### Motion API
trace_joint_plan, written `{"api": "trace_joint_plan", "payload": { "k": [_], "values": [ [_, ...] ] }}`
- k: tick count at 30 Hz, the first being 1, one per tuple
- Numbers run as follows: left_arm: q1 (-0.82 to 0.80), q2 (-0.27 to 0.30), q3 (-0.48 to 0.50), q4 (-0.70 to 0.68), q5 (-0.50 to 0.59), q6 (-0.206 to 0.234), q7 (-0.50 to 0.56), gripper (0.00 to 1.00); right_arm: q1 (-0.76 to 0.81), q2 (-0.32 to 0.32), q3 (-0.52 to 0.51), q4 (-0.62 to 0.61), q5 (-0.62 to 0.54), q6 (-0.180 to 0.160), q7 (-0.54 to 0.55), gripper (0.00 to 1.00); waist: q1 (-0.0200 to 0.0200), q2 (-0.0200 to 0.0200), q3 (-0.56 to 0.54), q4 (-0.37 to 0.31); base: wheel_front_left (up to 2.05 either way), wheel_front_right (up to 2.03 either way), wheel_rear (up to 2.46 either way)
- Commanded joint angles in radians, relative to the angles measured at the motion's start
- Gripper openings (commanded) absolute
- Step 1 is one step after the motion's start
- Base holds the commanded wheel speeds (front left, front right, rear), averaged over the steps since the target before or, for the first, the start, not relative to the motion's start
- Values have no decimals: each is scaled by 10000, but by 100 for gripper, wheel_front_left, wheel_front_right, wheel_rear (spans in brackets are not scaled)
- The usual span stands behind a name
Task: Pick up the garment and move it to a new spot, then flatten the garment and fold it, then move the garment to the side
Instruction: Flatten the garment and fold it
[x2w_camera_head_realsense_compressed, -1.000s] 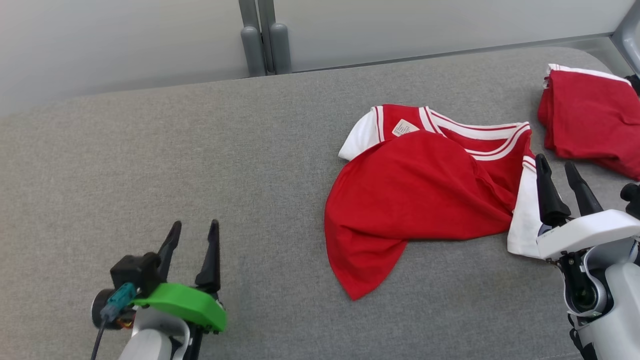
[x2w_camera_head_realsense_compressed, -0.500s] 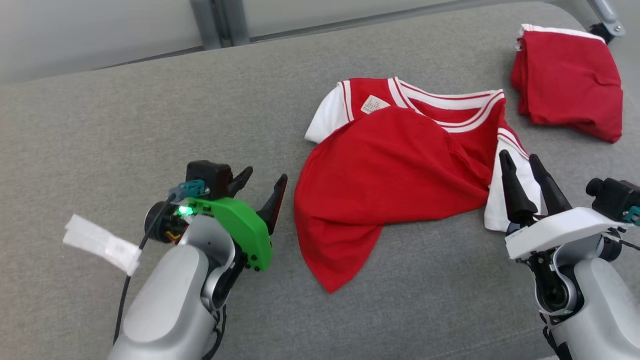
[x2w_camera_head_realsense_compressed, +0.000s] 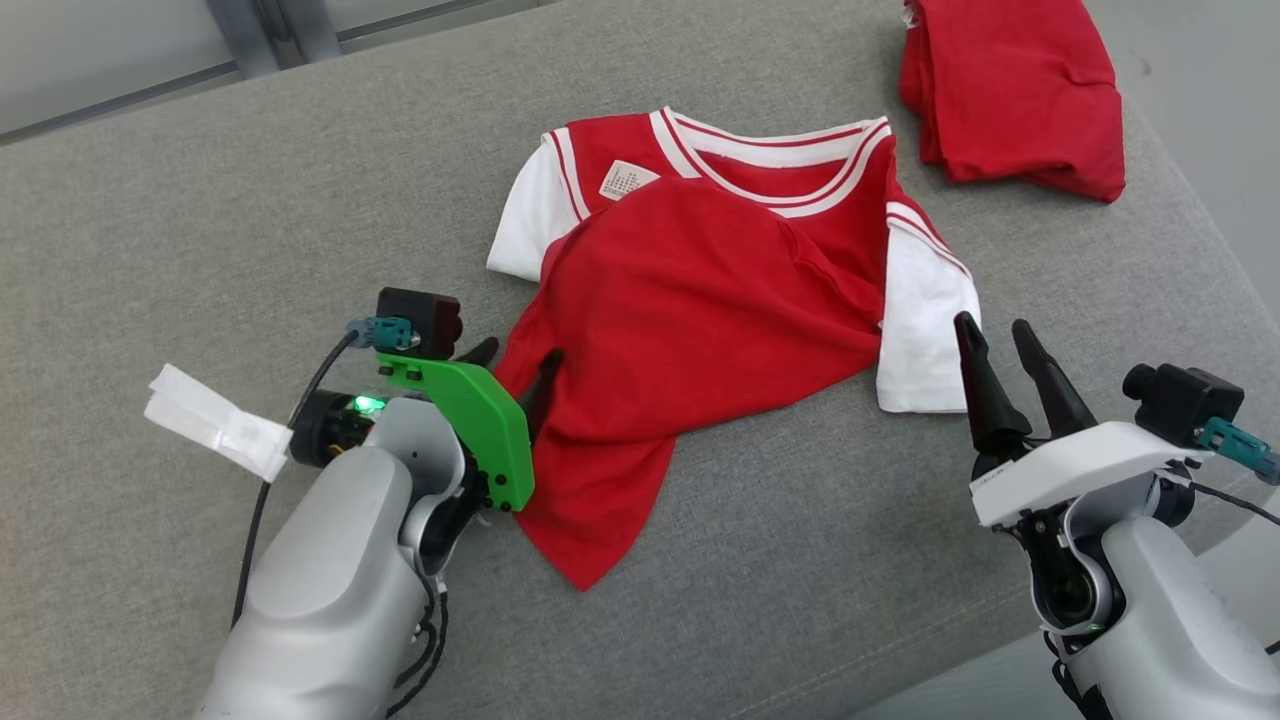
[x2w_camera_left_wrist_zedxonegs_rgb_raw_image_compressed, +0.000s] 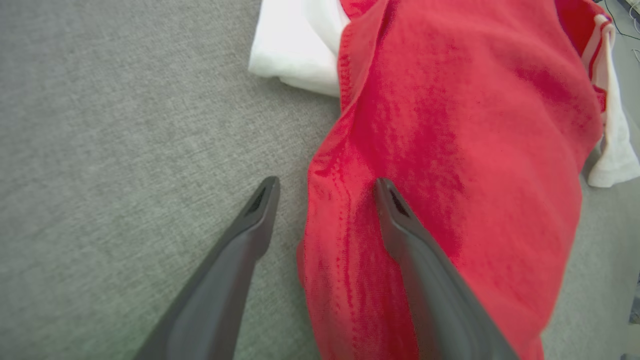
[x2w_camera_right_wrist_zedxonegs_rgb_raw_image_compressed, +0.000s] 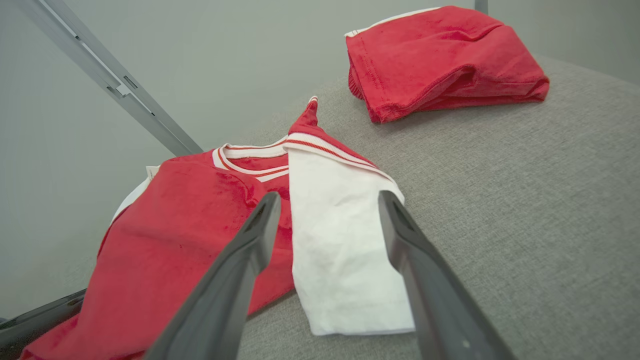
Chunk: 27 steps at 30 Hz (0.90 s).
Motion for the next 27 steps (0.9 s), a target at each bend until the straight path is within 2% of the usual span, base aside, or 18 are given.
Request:
{"api": "trace_joint_plan", "payload": {
  "k": [1,2,10,20,24,27],
  "values": [
    [-140,-20,-183,45,-292,-38,90,29,-191,-3,65,82,71,-1,-64,100,0,0,1,3,0,0,0],
    [-161,-45,-332,6,-447,-40,86,0,-212,-14,95,134,89,-1,-83,100,0,0,-39,46,0,0,0],
    [-539,481,-881,-621,-1037,-40,-904,0,-169,-186,220,443,164,-1,-257,100,0,0,-686,683,0,0,0],
    [-1249,2114,-1199,-2725,-763,-39,-1930,0,-62,-293,83,620,124,-1,-460,100,0,0,-1497,1466,0,0,0],
    [-372,2836,-1478,-3928,-825,-28,-2182,0,82,-296,109,648,121,-1,-490,100,0,0,-1604,1884,0,0,0],
    [849,3210,-1553,-4815,-789,62,-2784,0,211,-316,79,675,158,-1,-496,100,0,0,-1618,2182,0,0,0]
  ]
}}
